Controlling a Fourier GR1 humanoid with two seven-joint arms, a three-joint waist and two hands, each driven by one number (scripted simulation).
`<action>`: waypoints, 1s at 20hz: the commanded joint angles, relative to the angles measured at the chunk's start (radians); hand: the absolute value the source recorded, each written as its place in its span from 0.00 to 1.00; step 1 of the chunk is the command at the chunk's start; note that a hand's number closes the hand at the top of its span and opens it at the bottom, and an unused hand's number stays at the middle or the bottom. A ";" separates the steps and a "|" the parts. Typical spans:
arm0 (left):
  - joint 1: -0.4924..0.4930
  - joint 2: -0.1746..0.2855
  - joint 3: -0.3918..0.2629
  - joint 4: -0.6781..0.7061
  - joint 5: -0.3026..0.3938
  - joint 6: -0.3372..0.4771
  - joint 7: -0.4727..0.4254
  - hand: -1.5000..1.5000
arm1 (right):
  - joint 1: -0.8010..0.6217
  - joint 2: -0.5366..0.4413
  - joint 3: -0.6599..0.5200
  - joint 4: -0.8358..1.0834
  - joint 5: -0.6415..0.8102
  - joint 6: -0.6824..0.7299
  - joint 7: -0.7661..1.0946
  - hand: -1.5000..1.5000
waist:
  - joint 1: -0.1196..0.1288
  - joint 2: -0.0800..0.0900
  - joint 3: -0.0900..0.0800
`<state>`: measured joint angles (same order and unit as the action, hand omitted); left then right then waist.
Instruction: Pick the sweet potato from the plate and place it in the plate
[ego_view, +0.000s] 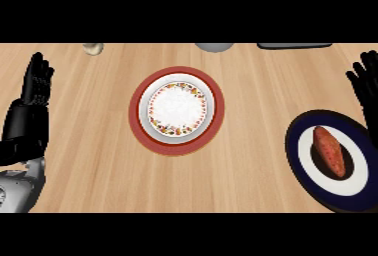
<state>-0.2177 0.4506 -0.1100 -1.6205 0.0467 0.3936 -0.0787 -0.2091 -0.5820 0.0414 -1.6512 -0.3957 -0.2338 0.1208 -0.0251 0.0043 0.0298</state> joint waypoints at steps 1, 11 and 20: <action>-0.043 -0.024 -0.043 -0.003 -0.029 -0.006 0.048 0.50 | -0.019 0.055 0.050 0.027 -0.015 0.084 -0.057 1.00 | 0.027 -0.002 -0.028; -0.041 -0.001 -0.045 0.017 0.155 -0.215 0.119 0.50 | 0.074 -0.013 0.411 0.095 0.496 0.145 -0.265 1.00 | 0.034 0.002 -0.028; -0.120 0.019 0.026 0.064 0.186 -0.283 0.168 0.50 | 0.145 0.110 0.183 0.257 0.222 0.237 -0.688 0.00 | 0.019 -0.003 -0.029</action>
<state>-0.2799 0.4771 -0.1022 -1.5916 0.2323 0.1338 0.0645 -0.0506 -0.4842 0.2948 -1.4345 -0.1400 -0.0329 -0.4680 0.0000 0.0031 0.0019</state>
